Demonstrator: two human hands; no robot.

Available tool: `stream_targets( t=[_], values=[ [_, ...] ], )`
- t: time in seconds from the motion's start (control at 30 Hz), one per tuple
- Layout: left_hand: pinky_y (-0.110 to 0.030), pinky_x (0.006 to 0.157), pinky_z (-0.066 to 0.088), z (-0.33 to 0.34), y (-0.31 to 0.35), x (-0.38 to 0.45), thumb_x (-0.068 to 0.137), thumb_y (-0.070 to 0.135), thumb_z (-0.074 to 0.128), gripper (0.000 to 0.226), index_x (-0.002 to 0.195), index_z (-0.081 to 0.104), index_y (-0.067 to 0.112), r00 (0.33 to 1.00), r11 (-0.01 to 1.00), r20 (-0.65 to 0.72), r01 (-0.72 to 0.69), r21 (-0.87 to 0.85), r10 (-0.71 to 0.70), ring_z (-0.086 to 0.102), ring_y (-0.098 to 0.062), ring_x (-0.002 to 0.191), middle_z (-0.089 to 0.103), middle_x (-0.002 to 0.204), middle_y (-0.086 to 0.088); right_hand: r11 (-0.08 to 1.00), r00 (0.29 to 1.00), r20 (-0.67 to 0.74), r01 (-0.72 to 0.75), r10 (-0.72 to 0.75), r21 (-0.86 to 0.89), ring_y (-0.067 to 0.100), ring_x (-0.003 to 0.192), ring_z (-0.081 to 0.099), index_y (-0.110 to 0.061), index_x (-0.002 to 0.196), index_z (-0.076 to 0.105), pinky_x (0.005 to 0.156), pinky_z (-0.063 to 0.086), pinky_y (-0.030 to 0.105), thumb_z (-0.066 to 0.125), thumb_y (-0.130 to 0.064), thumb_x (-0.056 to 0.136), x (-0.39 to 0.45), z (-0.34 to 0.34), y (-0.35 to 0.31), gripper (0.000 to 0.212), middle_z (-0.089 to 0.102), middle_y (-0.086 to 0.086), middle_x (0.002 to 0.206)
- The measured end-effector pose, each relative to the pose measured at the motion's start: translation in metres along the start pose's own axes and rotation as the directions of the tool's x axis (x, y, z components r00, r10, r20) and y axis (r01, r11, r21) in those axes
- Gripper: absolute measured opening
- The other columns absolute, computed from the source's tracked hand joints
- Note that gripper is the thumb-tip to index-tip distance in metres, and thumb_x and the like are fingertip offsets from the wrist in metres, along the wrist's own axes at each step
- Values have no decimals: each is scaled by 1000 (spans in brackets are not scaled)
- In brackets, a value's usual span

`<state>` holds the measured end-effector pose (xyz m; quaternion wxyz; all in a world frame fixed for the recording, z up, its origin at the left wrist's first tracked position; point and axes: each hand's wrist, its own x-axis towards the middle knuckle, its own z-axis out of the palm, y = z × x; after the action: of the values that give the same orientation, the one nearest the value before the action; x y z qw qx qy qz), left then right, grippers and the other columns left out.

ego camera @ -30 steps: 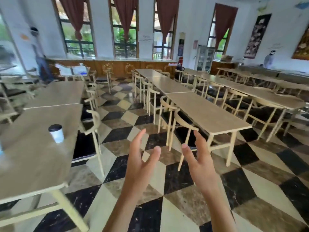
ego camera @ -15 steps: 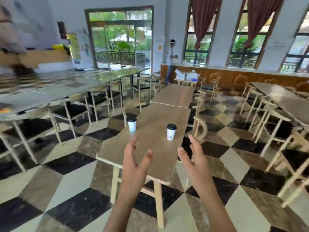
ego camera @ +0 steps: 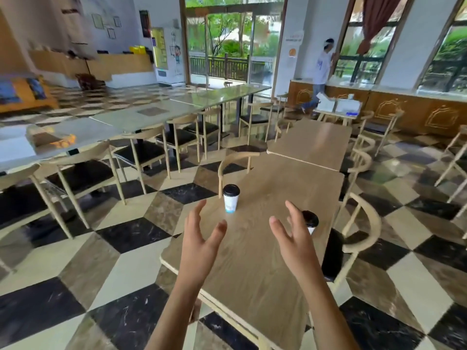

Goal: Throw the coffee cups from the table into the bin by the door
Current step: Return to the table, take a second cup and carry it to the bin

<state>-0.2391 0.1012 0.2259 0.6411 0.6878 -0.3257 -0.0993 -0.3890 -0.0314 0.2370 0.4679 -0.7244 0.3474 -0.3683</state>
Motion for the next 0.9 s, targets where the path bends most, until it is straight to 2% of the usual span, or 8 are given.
stream_targets(
  t=[0.23, 0.37, 0.43, 0.57, 0.77, 0.9],
  values=[
    [-49, 113, 37, 24, -70, 113, 87, 53, 64, 64, 145, 37, 44, 998, 998, 23, 62, 33, -63, 38, -9, 136, 35, 143, 22, 997, 998, -8, -68, 68, -27, 13, 143, 33, -33, 147, 32, 115, 33, 40, 56, -50, 90, 108, 57, 47, 65, 35, -11, 155],
    [-39, 107, 37, 40, -118, 193, 81, 64, 62, 73, 146, 38, 39, 994, 996, 81, 71, 47, -75, 39, -7, 131, 35, 141, 22, 989, 991, -51, -126, 123, -78, 14, 143, 35, -30, 148, 33, 114, 32, 35, 57, -50, 89, 176, 96, 78, 66, 36, -7, 156],
    [-37, 104, 38, 49, -143, 234, 85, 55, 67, 68, 145, 40, 35, 989, 996, 123, 74, 58, -81, 41, -8, 127, 36, 141, 20, 981, 983, -87, -171, 164, -87, 15, 143, 35, -28, 148, 33, 114, 32, 34, 57, -49, 90, 209, 114, 92, 66, 37, -5, 156],
    [-45, 107, 41, 64, -190, 299, 90, 35, 72, 64, 145, 41, 27, 968, 982, 194, 137, 127, -160, 44, -19, 125, 38, 139, 11, 958, 955, -147, -273, 257, -94, 21, 142, 37, -19, 149, 34, 115, 32, 40, 58, -40, 93, 260, 149, 111, 64, 37, 0, 156],
    [-54, 107, 43, 89, -247, 354, 84, 33, 77, 74, 147, 39, 26, 909, 948, 318, 195, 250, -271, 45, -30, 133, 38, 148, -6, 897, 899, -166, -425, 405, -118, 19, 143, 36, -15, 150, 32, 115, 29, 32, 57, -37, 94, 309, 183, 152, 65, 37, 3, 156],
    [-49, 110, 38, 114, -275, 378, 78, 30, 82, 79, 146, 42, 20, 890, 920, 350, 160, 358, -291, 44, -31, 132, 43, 146, -13, 842, 848, -146, -526, 510, -119, 24, 143, 37, -14, 151, 29, 115, 31, 41, 56, -36, 95, 330, 199, 182, 66, 36, 6, 157]
  ],
)
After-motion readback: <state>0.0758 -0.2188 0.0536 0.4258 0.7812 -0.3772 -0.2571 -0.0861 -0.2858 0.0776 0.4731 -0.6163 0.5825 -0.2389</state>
